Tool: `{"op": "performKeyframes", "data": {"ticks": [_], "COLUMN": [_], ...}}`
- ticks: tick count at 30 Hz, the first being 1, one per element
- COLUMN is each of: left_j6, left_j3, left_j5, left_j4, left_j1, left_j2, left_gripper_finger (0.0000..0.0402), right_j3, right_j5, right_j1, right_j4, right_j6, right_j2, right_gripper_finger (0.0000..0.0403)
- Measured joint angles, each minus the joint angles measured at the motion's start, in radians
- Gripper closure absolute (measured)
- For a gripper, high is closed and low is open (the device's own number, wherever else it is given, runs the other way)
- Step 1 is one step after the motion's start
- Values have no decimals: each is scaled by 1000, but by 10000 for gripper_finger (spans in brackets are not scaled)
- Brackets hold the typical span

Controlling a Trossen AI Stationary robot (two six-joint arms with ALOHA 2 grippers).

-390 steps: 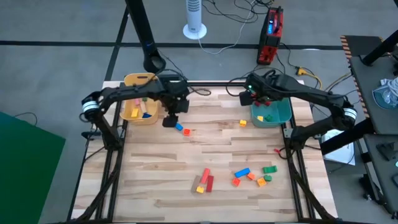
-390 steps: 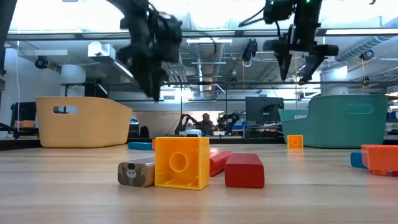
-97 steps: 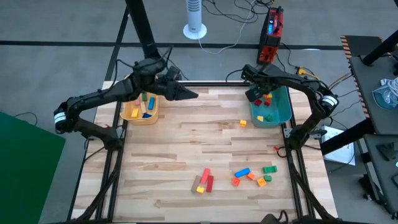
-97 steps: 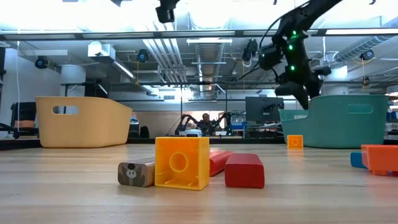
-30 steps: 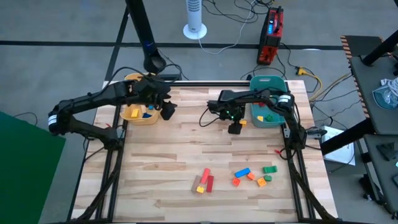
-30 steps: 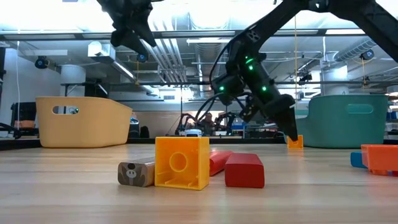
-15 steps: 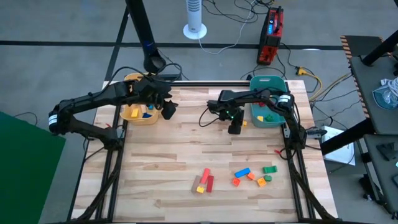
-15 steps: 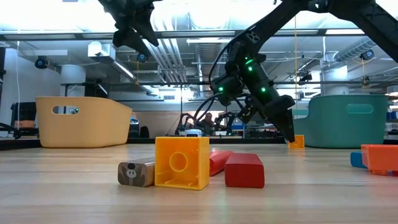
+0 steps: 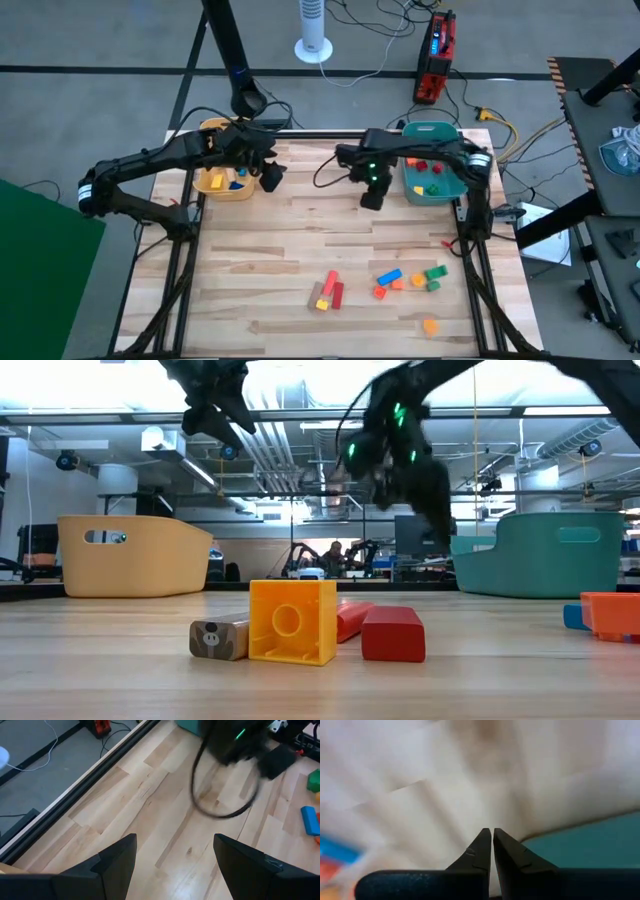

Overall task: Sort blocks by size
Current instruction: Put the yellow game piece into the blue bin

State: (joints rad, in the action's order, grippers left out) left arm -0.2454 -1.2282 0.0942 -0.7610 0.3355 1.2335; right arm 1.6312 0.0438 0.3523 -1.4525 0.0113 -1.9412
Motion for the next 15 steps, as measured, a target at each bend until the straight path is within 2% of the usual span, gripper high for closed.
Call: {"op": "performKeyframes", "data": {"ticks": [5, 10, 15], "left_j6": [-4, 37, 68], "left_j3": [0, 0, 0], "left_j5": [-15, -32, -34], "left_j4": [-6, 8, 18], "left_j1": [-1, -1, -1], "left_j2": [-3, -3, -3], "left_gripper_finger": [150, 150, 150], "right_j3": [-13, -30, -30], "right_j5": [196, 219, 230], "right_j1": [-74, -257, -525], "right_j4": [-50, -28, 30], "right_j6": [85, 279, 652], "right_j2": [203, 405, 551], "right_gripper_finger": [390, 390, 390]}}
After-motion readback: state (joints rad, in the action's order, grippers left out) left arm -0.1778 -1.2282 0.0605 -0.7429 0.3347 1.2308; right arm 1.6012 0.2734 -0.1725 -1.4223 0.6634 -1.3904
